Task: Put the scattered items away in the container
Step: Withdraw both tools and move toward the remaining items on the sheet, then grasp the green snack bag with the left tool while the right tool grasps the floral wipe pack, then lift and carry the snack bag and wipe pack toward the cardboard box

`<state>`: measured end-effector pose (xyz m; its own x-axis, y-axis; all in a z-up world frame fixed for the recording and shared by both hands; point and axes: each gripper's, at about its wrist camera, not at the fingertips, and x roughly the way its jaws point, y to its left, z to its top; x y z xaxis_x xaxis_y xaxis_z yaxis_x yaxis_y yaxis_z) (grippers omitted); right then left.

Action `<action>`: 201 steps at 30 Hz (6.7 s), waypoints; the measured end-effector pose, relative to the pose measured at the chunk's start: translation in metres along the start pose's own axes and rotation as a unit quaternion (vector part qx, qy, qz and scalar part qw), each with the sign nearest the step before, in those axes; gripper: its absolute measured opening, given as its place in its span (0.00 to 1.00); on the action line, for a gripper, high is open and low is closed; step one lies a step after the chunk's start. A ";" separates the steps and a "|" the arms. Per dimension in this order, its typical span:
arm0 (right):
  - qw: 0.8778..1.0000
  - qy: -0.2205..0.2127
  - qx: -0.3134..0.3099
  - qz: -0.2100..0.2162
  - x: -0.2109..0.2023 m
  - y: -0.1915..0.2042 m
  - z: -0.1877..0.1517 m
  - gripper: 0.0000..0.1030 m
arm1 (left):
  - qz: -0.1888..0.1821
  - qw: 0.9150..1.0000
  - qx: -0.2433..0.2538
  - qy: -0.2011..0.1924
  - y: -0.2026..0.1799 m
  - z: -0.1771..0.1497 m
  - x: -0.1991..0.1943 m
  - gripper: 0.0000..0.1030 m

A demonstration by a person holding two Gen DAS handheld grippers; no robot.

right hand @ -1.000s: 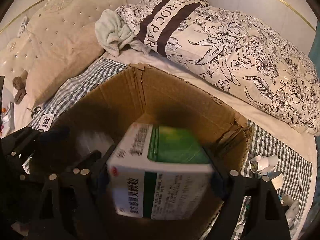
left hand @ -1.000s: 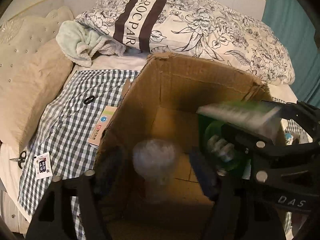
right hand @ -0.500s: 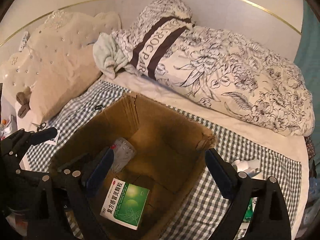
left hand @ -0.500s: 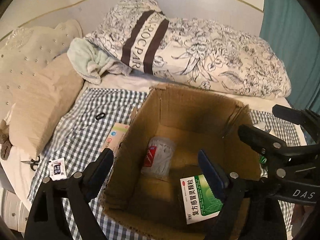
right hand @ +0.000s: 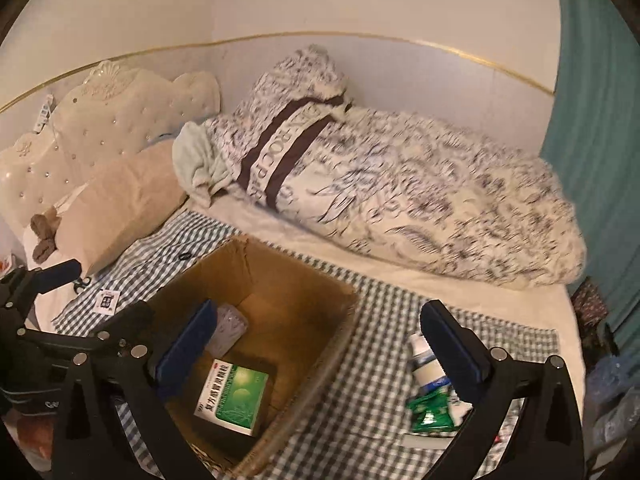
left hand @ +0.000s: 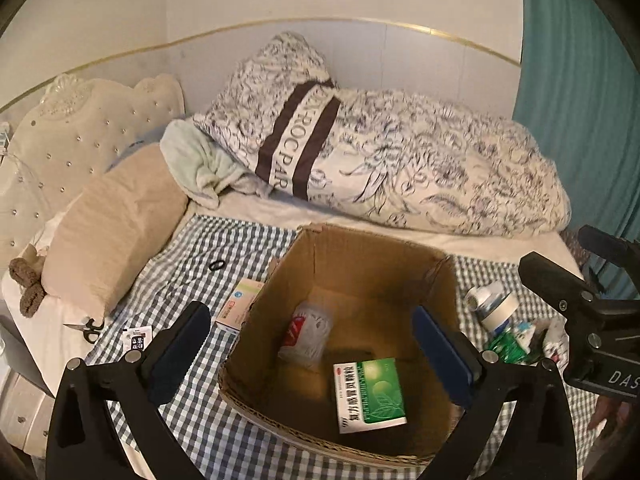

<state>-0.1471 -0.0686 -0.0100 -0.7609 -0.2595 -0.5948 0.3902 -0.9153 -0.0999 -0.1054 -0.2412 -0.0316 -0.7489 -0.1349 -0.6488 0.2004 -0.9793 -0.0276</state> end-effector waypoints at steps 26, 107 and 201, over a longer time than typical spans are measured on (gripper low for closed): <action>0.995 -0.052 0.044 -0.079 -0.119 -0.104 -0.043 1.00 | -0.055 0.994 0.048 -0.082 -0.103 -0.007 -0.091 1.00; 0.976 0.105 0.173 -0.082 0.043 -0.297 -0.229 1.00 | -0.124 0.970 0.182 0.105 -0.313 -0.134 0.164 1.00; 0.986 0.005 0.160 -0.041 -0.115 -0.198 -0.161 0.02 | -0.154 0.983 0.099 -0.028 -0.197 -0.077 -0.036 0.38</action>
<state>-0.0533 0.1927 -0.0506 -0.7769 -0.1794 -0.6035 0.1425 -0.9838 0.1090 -0.0694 -0.0316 -0.0618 -0.7894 0.1700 -0.5899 -0.1640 -0.9844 -0.0641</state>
